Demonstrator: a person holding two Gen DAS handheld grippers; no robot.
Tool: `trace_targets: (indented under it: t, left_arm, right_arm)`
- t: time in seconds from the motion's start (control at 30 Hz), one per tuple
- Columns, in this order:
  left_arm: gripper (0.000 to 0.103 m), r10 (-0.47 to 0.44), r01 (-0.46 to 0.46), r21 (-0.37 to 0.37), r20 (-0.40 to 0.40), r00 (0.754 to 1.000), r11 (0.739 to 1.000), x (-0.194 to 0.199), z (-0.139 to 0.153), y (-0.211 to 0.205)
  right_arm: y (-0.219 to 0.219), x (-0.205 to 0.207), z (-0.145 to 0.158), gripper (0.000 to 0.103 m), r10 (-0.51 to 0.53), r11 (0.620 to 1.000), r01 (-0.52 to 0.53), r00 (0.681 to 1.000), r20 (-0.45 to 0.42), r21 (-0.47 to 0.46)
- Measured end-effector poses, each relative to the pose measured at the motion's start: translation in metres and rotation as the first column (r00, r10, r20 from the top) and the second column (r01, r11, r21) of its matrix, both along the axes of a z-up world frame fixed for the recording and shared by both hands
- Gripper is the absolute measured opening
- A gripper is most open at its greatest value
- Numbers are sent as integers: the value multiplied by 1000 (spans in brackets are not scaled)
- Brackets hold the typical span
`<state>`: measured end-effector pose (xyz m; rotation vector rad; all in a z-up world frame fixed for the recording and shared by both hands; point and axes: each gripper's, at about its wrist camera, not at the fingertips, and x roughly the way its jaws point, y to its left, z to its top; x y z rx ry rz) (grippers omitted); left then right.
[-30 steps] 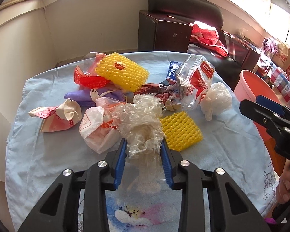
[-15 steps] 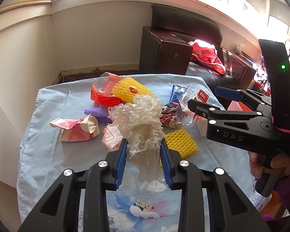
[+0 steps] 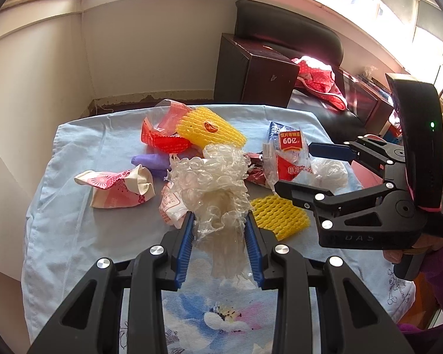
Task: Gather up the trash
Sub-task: 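Grasp the clear snack bag with red label with the right tool while the left tool holds the wrap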
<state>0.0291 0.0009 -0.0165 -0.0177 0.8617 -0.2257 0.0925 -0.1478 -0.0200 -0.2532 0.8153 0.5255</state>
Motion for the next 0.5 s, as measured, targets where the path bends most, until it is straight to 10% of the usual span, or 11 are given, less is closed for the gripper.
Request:
trace_targets:
  t: [0.2, 0.37, 0.5]
  left_arm:
    - [33, 6, -6, 1, -9, 1000, 1000, 3, -4, 1]
    - [33, 2, -2, 1, -7, 1000, 1000, 4, -5, 0]
    - [33, -1, 1, -3, 0, 1000, 1000, 4, -4, 1]
  right_arm:
    - [-6, 4, -10, 66, -66, 998, 66, 998, -3, -5]
    - [-13, 12, -12, 24, -120, 991, 122, 992, -32, 54]
    - [-28, 10, -7, 18, -127, 974, 141, 988, -86, 177]
